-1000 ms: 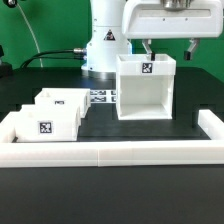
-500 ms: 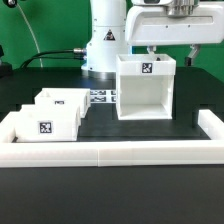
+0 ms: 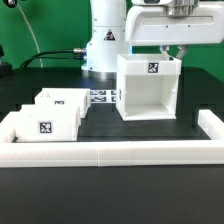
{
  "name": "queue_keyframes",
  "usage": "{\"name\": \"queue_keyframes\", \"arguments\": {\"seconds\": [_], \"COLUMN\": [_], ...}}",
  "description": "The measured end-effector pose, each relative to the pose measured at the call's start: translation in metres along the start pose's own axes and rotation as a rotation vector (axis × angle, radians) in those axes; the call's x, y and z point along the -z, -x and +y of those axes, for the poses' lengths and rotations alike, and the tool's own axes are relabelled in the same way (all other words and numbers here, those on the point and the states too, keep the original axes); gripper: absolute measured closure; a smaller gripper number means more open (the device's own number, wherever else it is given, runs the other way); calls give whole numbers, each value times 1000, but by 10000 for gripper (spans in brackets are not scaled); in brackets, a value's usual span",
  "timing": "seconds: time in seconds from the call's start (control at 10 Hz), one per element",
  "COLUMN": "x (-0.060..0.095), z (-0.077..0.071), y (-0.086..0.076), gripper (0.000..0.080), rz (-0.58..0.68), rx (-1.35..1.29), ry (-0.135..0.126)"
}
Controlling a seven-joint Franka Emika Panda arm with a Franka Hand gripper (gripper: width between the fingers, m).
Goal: Assemble drawer
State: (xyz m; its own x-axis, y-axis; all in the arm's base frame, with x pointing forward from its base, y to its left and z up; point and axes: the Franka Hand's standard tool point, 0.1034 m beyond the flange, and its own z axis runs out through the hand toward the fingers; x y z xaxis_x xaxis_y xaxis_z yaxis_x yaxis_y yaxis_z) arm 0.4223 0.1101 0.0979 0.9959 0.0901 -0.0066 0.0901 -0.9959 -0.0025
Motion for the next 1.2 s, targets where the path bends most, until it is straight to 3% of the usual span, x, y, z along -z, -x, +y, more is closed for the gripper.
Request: {"name": "queue_keyframes", "arguments": {"seconds": [0.6, 1.0, 1.2], "x": [0, 1, 1], "z": [1, 10, 12], "y": [-2, -55, -97], "gripper": [763, 762, 762], "rz": [0, 23, 73], "rx": [13, 22, 20], "ry": [0, -10, -23]}}
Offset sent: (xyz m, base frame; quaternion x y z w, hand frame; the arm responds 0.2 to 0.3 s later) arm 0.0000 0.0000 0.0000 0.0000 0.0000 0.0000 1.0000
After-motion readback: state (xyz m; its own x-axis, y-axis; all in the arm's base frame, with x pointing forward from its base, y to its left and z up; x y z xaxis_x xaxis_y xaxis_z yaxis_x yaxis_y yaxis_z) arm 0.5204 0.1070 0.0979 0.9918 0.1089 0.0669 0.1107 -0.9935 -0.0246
